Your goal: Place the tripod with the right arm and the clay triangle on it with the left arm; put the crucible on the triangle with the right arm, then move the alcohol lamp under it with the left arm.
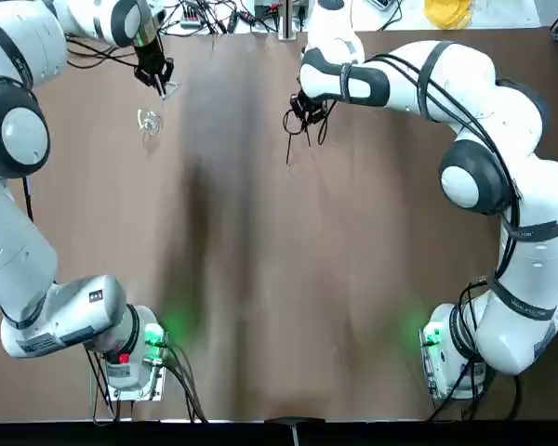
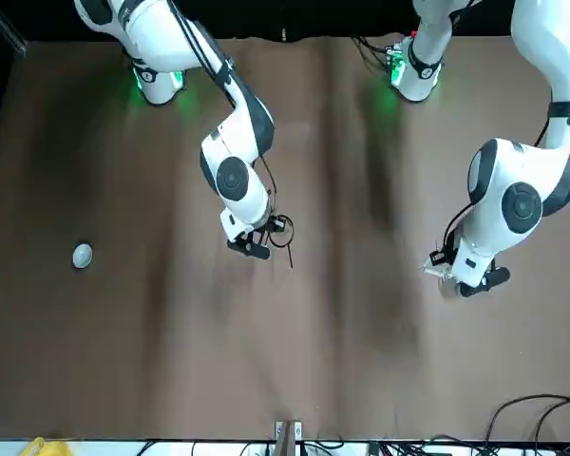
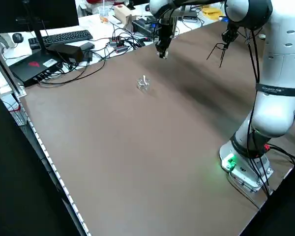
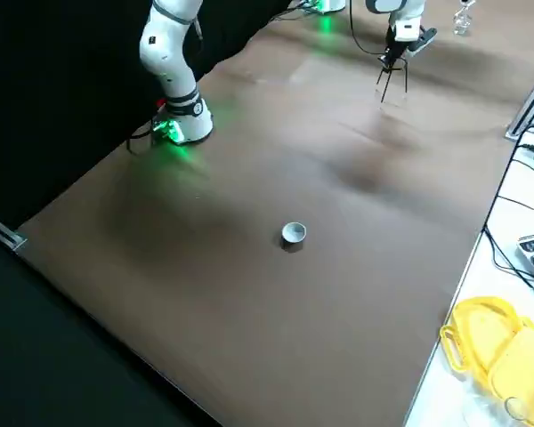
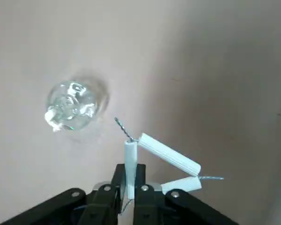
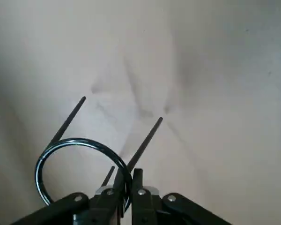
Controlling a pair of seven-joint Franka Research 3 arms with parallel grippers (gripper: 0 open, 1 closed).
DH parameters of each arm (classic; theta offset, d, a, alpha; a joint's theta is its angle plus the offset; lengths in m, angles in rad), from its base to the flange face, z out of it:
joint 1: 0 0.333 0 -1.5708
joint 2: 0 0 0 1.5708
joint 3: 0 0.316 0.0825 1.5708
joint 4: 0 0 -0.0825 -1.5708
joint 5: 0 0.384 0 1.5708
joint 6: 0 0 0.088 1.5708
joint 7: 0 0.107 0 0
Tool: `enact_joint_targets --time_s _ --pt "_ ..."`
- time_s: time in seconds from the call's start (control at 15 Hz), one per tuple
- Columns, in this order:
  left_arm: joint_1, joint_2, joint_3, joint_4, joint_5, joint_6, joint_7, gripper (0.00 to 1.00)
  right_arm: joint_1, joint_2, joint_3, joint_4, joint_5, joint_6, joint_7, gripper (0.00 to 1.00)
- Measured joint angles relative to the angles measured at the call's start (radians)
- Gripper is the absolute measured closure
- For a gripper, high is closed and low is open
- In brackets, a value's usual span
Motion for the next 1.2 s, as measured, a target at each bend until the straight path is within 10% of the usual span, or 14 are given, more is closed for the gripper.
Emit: enact_joint_targets --time_s 0.93,1.2 --pt "-0.04 0.002 -0.22 0.098 -0.077 -0.082 -0.222 0.88 0.002 0.023 0.0 0.001 0.0 -0.002 0.0 0.9" --pt "-0.127 0.016 -0.226 0.098 -0.078 -0.083 -0.287 0.88 0.002 0.023 -0.001 0.005 0.0 -0.001 -0.001 0.56"
